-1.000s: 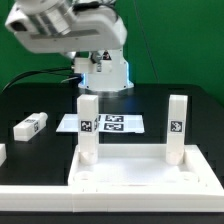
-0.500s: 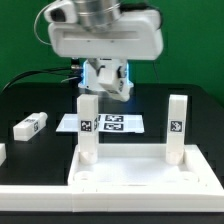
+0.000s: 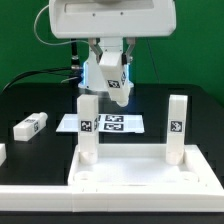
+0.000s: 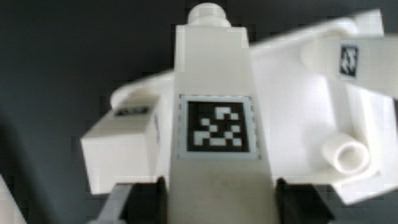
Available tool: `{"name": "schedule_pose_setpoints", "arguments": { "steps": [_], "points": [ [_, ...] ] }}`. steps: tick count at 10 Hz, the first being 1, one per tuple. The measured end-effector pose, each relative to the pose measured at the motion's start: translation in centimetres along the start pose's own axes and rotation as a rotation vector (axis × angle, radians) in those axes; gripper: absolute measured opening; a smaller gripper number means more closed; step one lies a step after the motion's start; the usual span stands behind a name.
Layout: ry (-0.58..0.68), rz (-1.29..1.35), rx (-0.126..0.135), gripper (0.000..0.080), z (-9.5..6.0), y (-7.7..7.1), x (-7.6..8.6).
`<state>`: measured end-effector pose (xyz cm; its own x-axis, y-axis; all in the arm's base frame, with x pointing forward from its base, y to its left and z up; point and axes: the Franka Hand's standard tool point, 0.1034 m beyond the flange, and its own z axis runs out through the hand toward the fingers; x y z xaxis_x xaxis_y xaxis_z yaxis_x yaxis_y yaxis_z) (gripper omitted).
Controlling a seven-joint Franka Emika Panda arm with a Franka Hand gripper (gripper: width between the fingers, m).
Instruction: Assemble desk
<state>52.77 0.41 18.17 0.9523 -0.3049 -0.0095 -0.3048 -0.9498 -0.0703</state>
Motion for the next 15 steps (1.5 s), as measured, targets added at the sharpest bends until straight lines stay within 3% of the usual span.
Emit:
{"name": "schedule_pose_setpoints", "arguments": {
  "steps": [2, 3, 5, 7, 8, 9, 12, 14, 15],
  "points": [
    [0.159, -0.004, 0.016, 0.0288, 0.1, -0.7, 0.7],
    [0.255, -0.040, -0.001, 0.0288, -0.3, -1.9, 1.4],
    [0.400, -0.086, 0.032, 0.0289, -1.2, -4.7, 3.2],
    [0.547, -0.126, 0.092, 0.0288, -1.7, -8.4, 4.7],
    [0.553, -0.044, 0.131, 0.0288, -1.5, -8.9, 4.2],
    [0.603, -0.059, 0.145, 0.0289, -1.6, -9.1, 4.3],
    [0.596, -0.082, 0.130, 0.0289, -1.1, -8.9, 4.2],
    [0.605, -0.254, 0.075, 0.0289, 0.4, -10.4, 4.9],
    [0.612, -0.321, 0.061, 0.0289, 0.0, -12.0, 6.3]
  ]
}}
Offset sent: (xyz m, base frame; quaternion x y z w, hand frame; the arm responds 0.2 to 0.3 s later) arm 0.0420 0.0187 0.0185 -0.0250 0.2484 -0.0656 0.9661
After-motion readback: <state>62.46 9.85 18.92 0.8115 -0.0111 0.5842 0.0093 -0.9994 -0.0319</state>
